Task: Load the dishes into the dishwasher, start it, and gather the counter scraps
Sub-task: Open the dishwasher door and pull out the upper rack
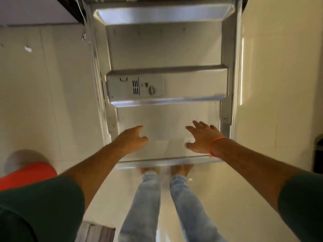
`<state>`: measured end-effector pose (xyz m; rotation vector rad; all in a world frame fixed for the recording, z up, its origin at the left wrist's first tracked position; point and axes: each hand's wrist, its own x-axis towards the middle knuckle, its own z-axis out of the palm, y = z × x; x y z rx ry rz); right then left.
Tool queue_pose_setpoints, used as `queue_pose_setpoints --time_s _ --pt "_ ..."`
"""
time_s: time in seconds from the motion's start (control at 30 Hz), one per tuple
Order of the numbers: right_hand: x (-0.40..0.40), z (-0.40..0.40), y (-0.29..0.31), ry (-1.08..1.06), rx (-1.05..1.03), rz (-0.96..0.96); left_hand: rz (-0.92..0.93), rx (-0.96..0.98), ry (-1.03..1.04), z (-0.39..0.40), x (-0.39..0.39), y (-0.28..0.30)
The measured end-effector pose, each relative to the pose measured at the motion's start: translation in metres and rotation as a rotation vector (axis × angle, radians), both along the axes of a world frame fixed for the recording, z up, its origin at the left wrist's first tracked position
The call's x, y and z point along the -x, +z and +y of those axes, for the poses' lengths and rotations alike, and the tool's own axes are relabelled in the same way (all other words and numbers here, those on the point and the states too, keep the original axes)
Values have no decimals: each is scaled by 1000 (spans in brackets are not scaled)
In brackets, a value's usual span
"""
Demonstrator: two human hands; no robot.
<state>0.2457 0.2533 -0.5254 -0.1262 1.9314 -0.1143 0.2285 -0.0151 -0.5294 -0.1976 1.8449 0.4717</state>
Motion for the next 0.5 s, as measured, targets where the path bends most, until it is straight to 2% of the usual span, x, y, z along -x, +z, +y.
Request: queue_pose_setpoints --time_s 0.2,0.33,0.43,0.5 --pt "125 26 22 216 -18 367 371 -76 -28 -3 112 18" --pt "203 36 49 327 9 651 659 -58 -123 -6 184 28" --pt "247 38 66 339 40 873 894 -11 -216 -7 227 39" --pt "268 38 74 240 41 957 1045 17 -286 -9 249 45"
